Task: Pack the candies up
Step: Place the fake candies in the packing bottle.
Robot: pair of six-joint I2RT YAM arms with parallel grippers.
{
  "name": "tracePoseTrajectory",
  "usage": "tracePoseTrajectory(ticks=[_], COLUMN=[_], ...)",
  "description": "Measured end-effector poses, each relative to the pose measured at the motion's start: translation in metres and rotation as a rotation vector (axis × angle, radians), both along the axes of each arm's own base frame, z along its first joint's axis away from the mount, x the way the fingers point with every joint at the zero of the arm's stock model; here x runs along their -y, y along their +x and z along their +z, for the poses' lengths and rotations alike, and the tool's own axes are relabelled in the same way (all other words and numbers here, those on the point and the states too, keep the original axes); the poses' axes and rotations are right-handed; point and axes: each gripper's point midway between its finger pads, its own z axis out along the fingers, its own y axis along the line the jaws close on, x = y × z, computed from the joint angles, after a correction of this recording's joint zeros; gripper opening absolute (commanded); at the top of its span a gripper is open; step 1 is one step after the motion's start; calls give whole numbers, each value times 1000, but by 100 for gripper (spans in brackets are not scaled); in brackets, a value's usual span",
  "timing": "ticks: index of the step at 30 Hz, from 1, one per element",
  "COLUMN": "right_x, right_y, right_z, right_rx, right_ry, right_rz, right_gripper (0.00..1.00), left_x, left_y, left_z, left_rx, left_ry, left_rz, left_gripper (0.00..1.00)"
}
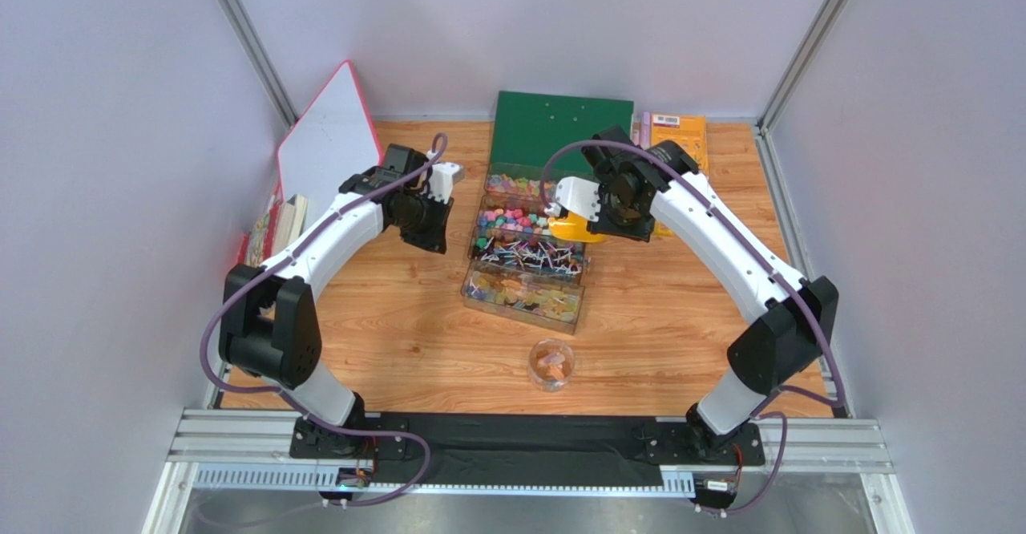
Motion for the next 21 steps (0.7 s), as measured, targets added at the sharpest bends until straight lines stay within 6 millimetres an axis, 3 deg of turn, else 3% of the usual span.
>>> tracePoseTrajectory(ticks=[3,6,11,14,21], right_x=[-4,-25,-51,-60,-75], right_y=[6,13,18,14,9], right_z=[-8,-2,15,11,-8], right_rx=[-48,-60,-42,-68,-168], right_ry=[37,119,226,250,260], right_rz=[-3,28,82,102,116], right_gripper=[0,0,0,0,0], left_x=[20,48,93,112,141], left_y=[0,4,37,47,43], left_z=[14,36,74,77,74], left_rx=[2,2,34,23,13], left_ry=[-115,-280,-471,-514,-527], left_rz=[-49,-83,-156,-188,-244], left_gripper=[0,0,0,0,0])
